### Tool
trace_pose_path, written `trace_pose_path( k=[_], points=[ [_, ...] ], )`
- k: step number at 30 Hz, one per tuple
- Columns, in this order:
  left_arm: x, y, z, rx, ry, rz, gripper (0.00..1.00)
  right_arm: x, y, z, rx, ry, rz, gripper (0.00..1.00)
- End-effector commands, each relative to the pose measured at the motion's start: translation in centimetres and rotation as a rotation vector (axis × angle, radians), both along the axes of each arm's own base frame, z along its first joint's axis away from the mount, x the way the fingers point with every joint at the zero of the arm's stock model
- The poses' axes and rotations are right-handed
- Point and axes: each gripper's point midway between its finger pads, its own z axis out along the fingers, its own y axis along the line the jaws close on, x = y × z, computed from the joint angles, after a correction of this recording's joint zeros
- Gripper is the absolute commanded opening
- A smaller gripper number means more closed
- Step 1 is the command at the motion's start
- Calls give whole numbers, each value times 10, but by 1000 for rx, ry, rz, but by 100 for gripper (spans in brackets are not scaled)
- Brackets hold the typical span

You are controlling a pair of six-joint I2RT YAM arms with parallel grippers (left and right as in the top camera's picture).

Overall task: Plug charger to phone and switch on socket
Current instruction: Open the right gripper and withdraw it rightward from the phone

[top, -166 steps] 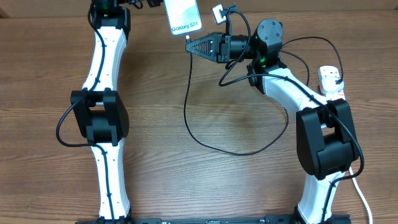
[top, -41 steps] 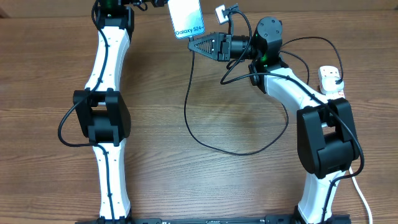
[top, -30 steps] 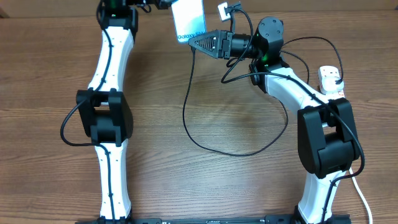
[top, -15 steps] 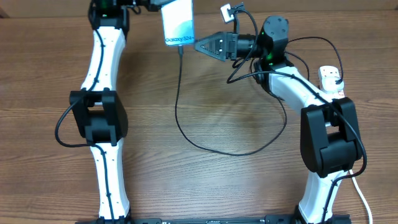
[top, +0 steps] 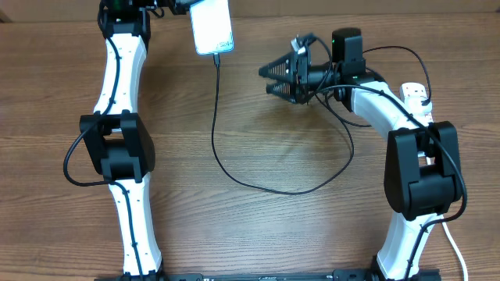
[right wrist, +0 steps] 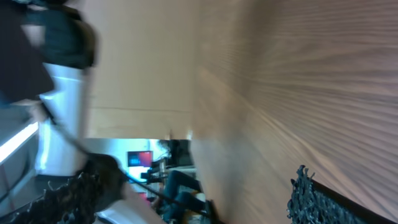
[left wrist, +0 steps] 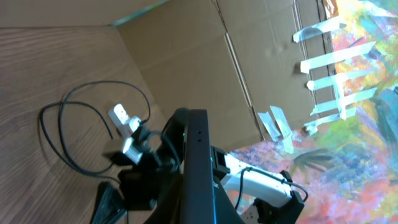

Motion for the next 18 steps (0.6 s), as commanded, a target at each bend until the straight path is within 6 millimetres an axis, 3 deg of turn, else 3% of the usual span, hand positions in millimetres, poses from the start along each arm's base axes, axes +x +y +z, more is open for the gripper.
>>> trace_pose_path(
  k=[1, 10, 18],
  points=[
    [-9, -12, 6, 7, -24, -38, 4, 4, -7, -27, -149, -135, -30, 100],
    [-12, -33, 5, 0, -3, -61, 4, 6, -55, -102, -586, -12, -193, 100],
    [14, -36, 1, -41, 141, 70, 4, 10, -68, -112, -677, -28, -223, 100]
  ],
)
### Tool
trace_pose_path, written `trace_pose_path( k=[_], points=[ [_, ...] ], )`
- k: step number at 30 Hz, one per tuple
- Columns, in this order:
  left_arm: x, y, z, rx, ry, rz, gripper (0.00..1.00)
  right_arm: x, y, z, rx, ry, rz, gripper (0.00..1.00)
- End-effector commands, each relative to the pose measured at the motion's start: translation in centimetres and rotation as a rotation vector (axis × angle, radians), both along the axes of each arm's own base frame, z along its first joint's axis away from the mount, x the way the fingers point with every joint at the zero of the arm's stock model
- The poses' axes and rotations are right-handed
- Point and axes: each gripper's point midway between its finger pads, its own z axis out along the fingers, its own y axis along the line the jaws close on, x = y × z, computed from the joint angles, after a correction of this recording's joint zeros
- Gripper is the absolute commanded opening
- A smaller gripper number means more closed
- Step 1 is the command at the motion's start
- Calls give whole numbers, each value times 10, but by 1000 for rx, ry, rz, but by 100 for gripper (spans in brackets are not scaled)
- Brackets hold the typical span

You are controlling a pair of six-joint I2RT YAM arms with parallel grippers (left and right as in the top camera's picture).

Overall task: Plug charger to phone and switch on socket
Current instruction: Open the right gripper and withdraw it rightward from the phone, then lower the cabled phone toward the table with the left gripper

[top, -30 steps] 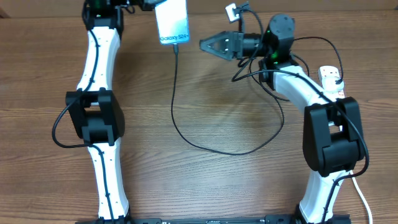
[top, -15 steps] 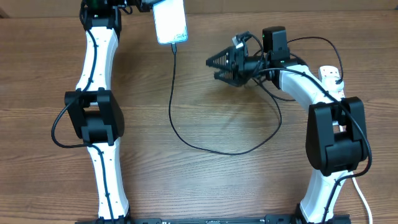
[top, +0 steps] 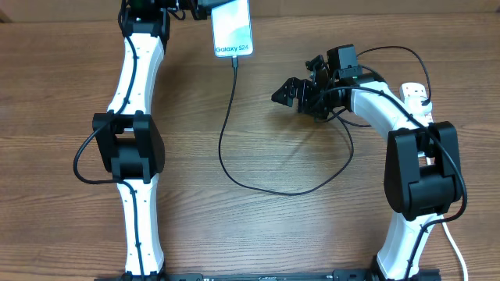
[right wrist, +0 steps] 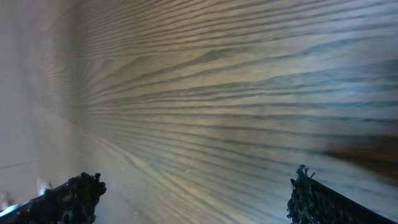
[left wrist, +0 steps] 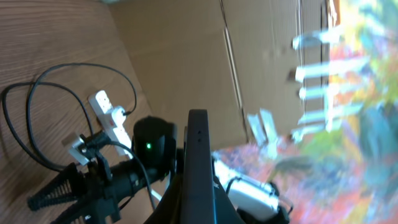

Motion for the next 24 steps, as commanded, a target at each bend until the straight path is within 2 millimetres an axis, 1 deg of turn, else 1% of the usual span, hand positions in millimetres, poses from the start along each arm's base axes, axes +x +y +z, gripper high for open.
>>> trace_pose_path(
  k=[1, 5, 7, 10, 13, 15, 17, 21, 24],
  points=[
    [20, 2, 7, -25, 23, 123, 4, 7, -8, -3, -69, -43, -5, 100],
    [32, 4, -2, -17, 35, 186, 4, 8, -10, -4, -81, -45, -11, 100],
    [37, 5, -12, 1, 51, 215, 4, 8, -10, -4, -83, -47, -9, 100],
    [46, 7, -35, 50, 97, 276, 4, 8, -10, -4, -83, -47, -9, 100],
    [52, 12, -66, 134, 152, 347, 4, 8, -10, -4, -83, -47, -9, 100],
    [53, 16, -87, 199, 180, 382, 4, 8, -10, -4, -83, -47, -9, 100],
    [50, 18, -100, 252, 172, 395, 4, 8, -10, -4, -83, -47, -9, 100],
    [42, 22, -122, 342, 141, 386, 4, 8, -10, -4, -83, -48, -9, 100],
    [33, 26, -139, 413, 159, 383, 4, 8, -10, -4, -83, -48, -9, 100]
  ],
)
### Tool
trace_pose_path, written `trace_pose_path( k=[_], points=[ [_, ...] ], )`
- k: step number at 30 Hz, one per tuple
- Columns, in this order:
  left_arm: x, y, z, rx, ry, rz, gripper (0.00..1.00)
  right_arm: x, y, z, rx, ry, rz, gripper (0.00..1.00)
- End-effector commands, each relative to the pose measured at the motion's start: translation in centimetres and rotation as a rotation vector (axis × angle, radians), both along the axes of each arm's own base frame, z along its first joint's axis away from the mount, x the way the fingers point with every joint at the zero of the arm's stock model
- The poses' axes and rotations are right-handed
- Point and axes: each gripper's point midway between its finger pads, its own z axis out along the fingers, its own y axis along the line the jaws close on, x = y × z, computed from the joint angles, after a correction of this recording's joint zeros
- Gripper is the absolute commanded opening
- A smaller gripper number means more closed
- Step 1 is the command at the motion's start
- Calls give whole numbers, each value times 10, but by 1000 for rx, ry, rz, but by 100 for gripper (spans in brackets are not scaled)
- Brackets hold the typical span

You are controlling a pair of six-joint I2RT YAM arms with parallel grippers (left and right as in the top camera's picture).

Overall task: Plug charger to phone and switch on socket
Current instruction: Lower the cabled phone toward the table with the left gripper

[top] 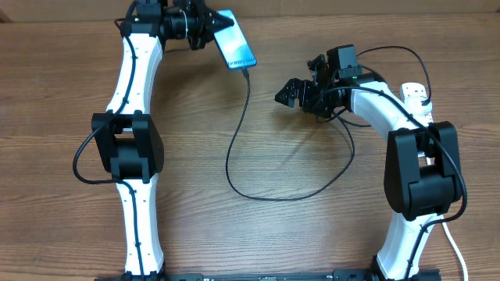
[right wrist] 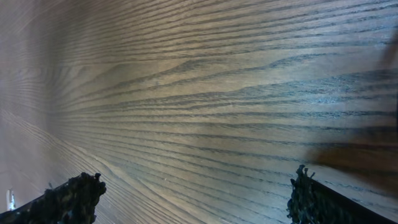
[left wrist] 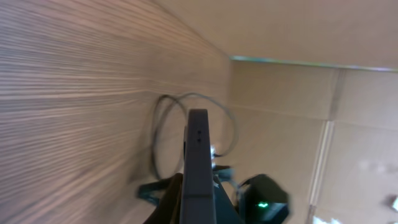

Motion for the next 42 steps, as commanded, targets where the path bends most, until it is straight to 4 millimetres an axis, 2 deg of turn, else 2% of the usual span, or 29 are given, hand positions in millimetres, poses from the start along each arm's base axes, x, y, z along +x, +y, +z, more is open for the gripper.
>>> trace_pose_path(
  k=[1, 9, 17, 24, 28, 39, 42],
  points=[
    [-3, 4, -5, 106, -129, -50, 4, 3, 0, 3, -9, -19, 4, 100],
    [-46, 4, -40, 242, -58, -178, 4, 5, -3, 1, -29, -26, -7, 100],
    [-83, -16, -61, 351, -14, -313, 4, 5, -3, 1, -31, -27, -8, 100],
    [-93, -41, -64, 375, -27, -365, 4, 5, -4, 1, -32, -22, -8, 100],
    [-90, -43, -73, 392, 16, -329, 4, 3, -4, 0, -34, -12, -7, 100],
    [-102, -50, -132, 319, 129, -309, 4, 1, -4, -1, -36, -6, -7, 100],
    [-105, -50, -143, 319, 132, -310, 5, 1, -4, -1, -36, -6, -7, 100]
  ],
)
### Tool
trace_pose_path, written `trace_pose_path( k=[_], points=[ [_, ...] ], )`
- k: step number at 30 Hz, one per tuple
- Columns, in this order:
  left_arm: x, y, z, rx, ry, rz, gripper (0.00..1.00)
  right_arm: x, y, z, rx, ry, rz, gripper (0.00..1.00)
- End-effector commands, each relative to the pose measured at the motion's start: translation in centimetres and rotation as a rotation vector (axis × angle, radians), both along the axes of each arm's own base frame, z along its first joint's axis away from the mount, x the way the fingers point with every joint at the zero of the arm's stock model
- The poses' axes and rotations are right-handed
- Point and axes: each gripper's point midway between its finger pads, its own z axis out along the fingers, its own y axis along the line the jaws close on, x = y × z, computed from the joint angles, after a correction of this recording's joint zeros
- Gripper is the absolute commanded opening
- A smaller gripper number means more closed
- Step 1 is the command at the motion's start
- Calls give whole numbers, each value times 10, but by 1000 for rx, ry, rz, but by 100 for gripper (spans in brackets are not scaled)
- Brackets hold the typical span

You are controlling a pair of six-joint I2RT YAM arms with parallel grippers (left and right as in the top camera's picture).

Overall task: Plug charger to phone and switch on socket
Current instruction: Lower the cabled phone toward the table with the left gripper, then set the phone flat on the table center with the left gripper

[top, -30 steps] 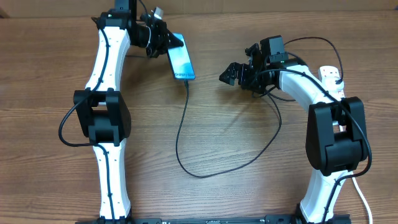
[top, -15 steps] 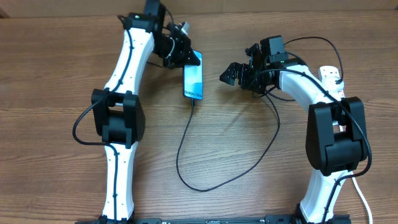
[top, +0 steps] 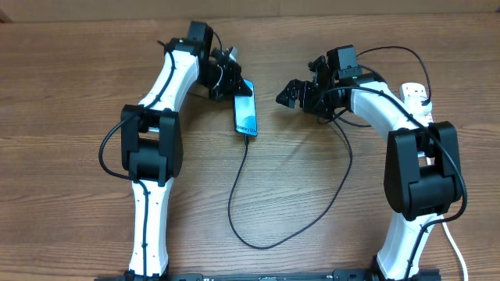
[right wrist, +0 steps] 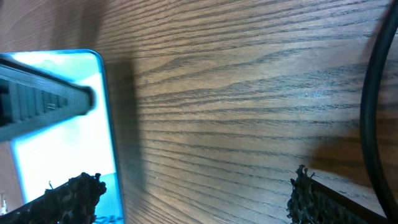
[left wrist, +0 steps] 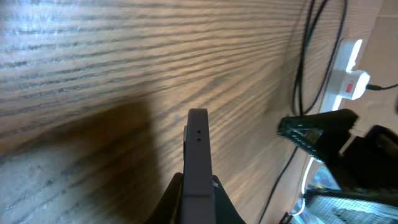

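The phone [top: 245,114], its screen lit blue, lies lengthwise near the table's middle back. The black charger cable [top: 234,195] is plugged into its near end. My left gripper [top: 237,86] is shut on the phone's far end. In the left wrist view the phone [left wrist: 198,149] shows edge-on between the fingers, low over the wood. Whether it touches the table I cannot tell. My right gripper [top: 289,92] stands open just right of the phone. Its wrist view has the lit screen [right wrist: 56,130] at the left. The white socket strip [top: 416,94] sits far right.
The cable loops toward the front edge [top: 262,244] and back up [top: 348,156] to the socket strip [left wrist: 349,84], whose red switch shows in the left wrist view. A further stretch of cable [right wrist: 373,93] runs beside my right gripper. The wooden table [top: 70,195] bears everything.
My left gripper has brought the phone from the table's far edge, where it was tilted, nearer and lower to the middle back. The cable loop has shifted toward the front. My right gripper has stayed put.
At first my left gripper held the plugged-in phone up at the far edge, with my right gripper open just right of it. The right gripper then stood a little farther right. The phone stood farther right, then tilted, and now sits low beside the right gripper.
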Motion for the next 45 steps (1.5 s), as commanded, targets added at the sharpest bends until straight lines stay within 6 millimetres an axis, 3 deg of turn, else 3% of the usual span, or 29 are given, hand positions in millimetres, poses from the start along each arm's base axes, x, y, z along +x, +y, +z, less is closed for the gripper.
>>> trace_pose_path(
  k=[1, 17, 29, 37, 45],
  points=[
    [-5, -7, 0, -51, 27, 4, 5, 3, 0, 3, -10, -20, 5, 100],
    [-19, -4, -42, -41, 73, 34, 4, 3, 0, 3, -9, -21, 5, 100],
    [-26, -2, -46, -29, 106, 36, 5, 3, 0, 3, -9, -21, 5, 100],
    [-26, -2, -46, -29, 106, 36, 17, 3, 0, 3, -9, -21, 5, 100],
    [-26, -2, -46, -29, 106, 36, 21, 3, 0, 3, -9, -21, 5, 100]
  ],
)
